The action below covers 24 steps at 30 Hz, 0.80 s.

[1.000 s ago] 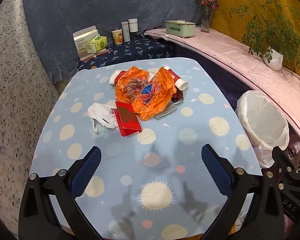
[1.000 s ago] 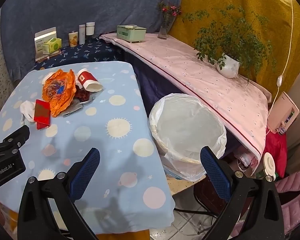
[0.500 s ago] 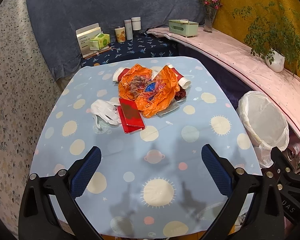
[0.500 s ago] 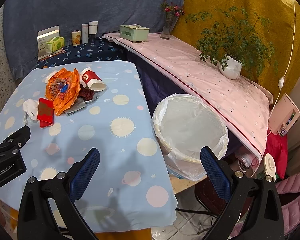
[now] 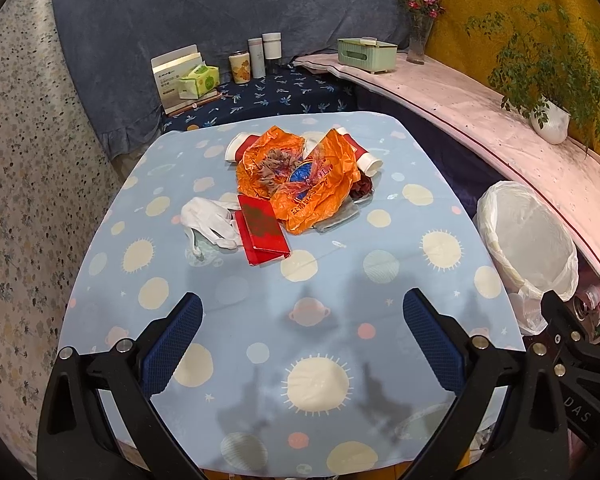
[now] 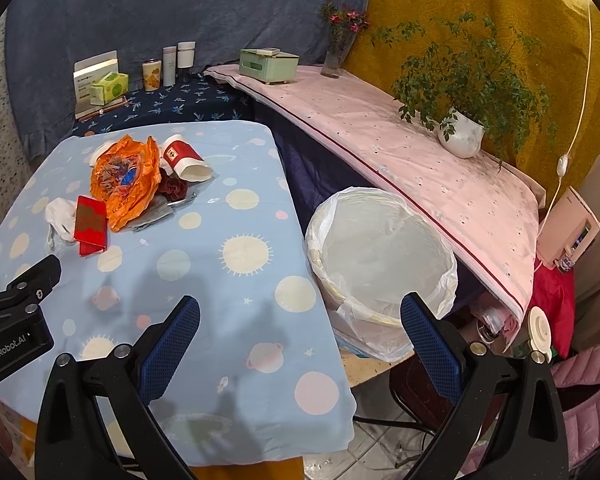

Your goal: Collect trash

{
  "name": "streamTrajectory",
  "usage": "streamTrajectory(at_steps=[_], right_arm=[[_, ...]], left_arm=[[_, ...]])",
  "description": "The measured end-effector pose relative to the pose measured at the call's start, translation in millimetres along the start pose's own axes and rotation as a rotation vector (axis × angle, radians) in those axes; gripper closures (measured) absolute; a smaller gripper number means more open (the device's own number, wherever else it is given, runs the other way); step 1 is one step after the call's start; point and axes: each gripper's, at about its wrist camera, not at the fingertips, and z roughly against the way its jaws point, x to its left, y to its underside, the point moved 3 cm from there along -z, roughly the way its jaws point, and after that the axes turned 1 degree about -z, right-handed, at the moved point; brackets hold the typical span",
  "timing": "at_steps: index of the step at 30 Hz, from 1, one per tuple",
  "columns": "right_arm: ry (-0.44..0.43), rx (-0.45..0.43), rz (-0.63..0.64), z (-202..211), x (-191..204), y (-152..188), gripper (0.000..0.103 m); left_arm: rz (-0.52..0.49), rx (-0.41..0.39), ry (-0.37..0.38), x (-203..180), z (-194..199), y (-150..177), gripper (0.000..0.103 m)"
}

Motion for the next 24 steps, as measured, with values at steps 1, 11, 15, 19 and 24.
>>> streamTrajectory(at_steps=[1,11,15,19,24], right_arm=[[0.000,0.001,-0.001,-0.5,0.2,-0.5,0.007],[0.000,0.012,-0.003,-8.0,-1.7,-6.7,0.007],[-0.001,0.013,-0.002,-10.3,-0.5,-9.6,0.007],[-0.001,0.016,-0.001,-14.5,2.1,-13.0,0.007],[-0.002,0.019,0.003,-18.9,5.1,-16.8,0.007]], left_arm=[[-0.002,0.000,0.001,-0.5,-0.1,0.2,0.007],[-0.008,0.003,-0.005,-2.0,-5.6,-6.0,0.007],[-0.009,0.003,-0.004,-0.2,-7.6,-8.0,0.007],[-0.012,0.005,-0.001,-0.4,-10.2,-9.1,0.007],[-0.006,0.009,-0.001,3.0,-13.0,-11.7,0.007]])
